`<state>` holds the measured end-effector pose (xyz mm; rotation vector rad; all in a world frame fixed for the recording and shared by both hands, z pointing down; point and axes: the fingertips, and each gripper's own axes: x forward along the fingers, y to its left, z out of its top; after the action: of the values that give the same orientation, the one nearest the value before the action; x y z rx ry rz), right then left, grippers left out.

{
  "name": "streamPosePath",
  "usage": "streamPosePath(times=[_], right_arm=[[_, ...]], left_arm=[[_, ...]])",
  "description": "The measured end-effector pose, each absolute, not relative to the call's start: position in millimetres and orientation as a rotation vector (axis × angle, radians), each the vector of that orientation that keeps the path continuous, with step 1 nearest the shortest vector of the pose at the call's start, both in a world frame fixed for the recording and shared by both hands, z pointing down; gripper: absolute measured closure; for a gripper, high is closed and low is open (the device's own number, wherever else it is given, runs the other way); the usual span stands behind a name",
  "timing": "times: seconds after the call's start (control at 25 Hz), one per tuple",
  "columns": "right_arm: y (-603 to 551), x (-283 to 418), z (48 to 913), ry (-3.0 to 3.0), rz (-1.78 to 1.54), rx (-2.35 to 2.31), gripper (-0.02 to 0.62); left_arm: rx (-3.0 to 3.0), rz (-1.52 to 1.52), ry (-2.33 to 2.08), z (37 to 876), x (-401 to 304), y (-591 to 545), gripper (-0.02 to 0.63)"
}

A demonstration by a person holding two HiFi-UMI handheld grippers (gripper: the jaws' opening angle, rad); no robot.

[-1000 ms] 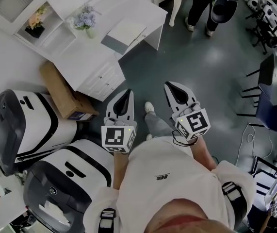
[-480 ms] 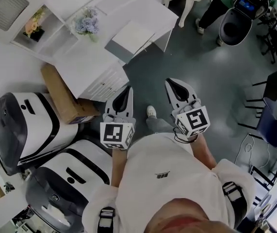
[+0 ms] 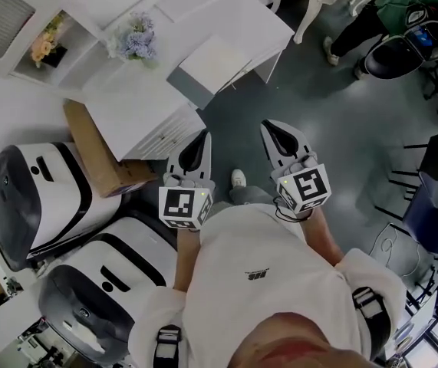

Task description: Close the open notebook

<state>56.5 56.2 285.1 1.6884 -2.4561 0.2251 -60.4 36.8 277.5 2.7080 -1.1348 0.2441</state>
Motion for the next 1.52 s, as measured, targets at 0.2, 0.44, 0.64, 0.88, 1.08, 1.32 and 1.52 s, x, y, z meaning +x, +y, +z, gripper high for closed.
streamPosePath(times=[0.2,0.44,0.64,0.88,1.08,1.32,1.52], right_arm=[[34,68,296,-2.465,0.239,1.658,0.598],[16,74,304,-2.495,0.257,1.633,0.598],[1,81,311,-2.499,0.268,1.639,0.598],[-33,78,324,-2.506,0.267,1.595,0.598],[-63,75,345,-2.495,0.266,1.483,0.598],[-95,67,379,-2.510,0.301,1.327,0.598],[-124,56,401,-2.513,0.304,1.197,0.598]], left_arm=[[2.674,0.260,-1.165,290,-53,18,0.606],[2.633,0.297,-1.182,307,-47,3,0.606],[2.635,0.312,-1.174,316,-40,-9,0.606],[2.612,0.294,-1.185,331,-40,-38,0.606],[2.531,0.301,-1.245,354,-44,-63,0.606],[2.422,0.312,-1.328,384,-52,-92,0.606],[2.334,0.296,-1.381,409,-58,-117,0.606]])
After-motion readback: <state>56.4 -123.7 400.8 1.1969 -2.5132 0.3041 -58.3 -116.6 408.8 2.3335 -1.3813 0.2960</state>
